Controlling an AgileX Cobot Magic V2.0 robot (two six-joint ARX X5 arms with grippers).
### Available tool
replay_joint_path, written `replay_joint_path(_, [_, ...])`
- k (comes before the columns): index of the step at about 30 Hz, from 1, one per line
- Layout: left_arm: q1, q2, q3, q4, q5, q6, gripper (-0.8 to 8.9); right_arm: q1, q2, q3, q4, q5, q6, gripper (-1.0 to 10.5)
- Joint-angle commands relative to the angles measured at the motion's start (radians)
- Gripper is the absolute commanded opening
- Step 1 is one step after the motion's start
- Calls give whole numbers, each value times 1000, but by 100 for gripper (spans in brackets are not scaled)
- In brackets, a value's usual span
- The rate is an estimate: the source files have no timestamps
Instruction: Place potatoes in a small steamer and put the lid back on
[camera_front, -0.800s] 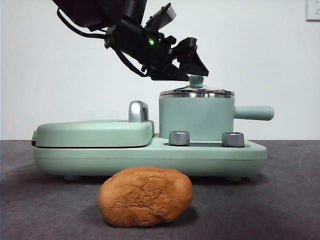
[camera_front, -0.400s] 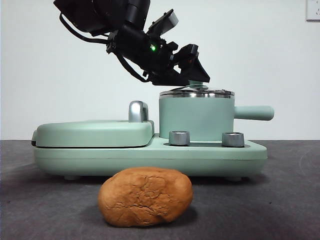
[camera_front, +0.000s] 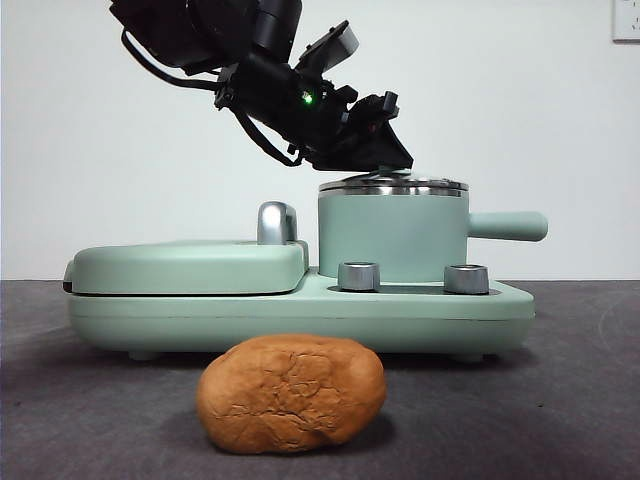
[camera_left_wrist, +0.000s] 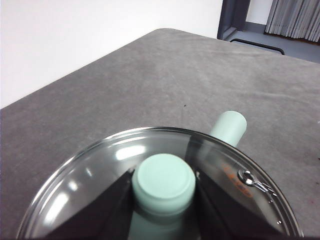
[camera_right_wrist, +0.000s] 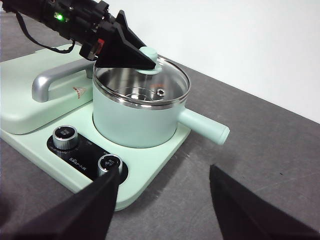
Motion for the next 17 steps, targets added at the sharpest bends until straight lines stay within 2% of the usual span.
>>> replay_joint_path(1, [-7, 29, 25, 7, -3, 3, 25, 3, 5, 16, 12, 1, 13, 286])
replay_joint_path(9, [-7, 28, 25, 15, -3, 5, 17, 3, 5, 16, 12, 1, 13, 286])
replay_joint_path(14, [-8, 14, 25, 34, -3, 56, 16, 3, 5, 16, 12, 1, 13, 286])
replay_joint_path(17, [-9, 0, 25, 45, -3, 56, 16, 3, 5, 16, 12, 1, 13, 286])
